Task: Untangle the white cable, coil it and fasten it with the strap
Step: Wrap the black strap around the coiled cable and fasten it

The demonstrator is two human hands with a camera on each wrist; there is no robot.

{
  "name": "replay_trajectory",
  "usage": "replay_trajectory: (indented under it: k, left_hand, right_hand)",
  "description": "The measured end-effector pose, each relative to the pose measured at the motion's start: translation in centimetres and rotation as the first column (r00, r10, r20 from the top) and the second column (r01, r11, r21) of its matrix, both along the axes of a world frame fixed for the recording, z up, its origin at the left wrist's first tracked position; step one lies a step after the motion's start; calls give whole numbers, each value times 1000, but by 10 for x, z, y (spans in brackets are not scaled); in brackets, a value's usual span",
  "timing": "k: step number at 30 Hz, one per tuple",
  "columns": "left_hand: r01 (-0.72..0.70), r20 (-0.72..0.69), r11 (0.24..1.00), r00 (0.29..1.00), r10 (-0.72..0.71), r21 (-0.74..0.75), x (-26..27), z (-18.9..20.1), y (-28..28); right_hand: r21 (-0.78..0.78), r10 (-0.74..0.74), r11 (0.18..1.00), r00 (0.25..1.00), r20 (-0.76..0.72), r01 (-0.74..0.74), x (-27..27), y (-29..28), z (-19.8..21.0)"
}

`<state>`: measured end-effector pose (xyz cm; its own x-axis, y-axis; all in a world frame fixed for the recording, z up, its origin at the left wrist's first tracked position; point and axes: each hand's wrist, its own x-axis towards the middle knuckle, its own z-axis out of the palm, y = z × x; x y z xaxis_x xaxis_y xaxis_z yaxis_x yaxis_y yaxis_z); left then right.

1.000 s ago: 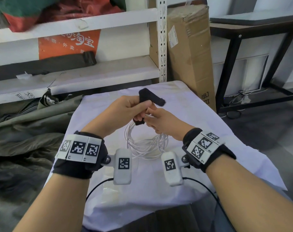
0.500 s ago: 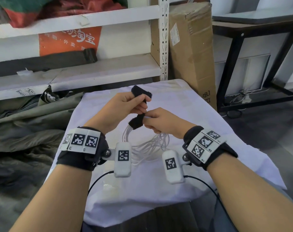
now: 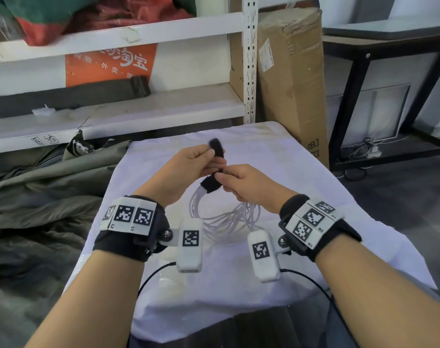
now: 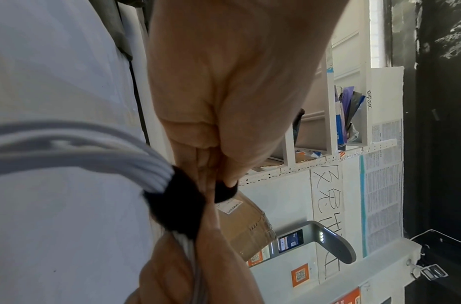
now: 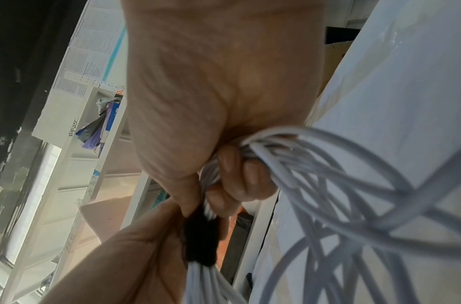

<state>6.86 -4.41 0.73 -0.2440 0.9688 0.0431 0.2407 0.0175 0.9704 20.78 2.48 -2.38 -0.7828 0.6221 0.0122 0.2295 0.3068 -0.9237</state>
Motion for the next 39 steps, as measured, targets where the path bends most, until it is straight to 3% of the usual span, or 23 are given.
replay_trajectory:
  k: [8, 13, 18, 25, 39]
  left_hand:
    - [-43, -71, 996, 997, 38, -76, -5, -1, -5]
    - [48, -179, 993, 982, -67, -108, -10, 2, -8]
    - [126, -166, 982, 975, -148, -139, -9, 6, -11]
    - [73, -397, 976, 905, -150, -203, -3, 5, -10]
    - [80, -474, 954, 854, -215, -289, 3, 4, -9]
  right_hand:
    - [-122, -84, 990, 987, -135, 68, -3, -1, 1]
    - [-138, -109, 987, 980, -164, 87, -1, 0, 1]
    - [-139, -121, 985, 979, -163, 98, 0, 2, 2]
    - [-149, -127, 983, 984, -126, 108, -1, 1, 0]
    - [-139, -15, 990, 1000, 16, 17, -1, 1, -2]
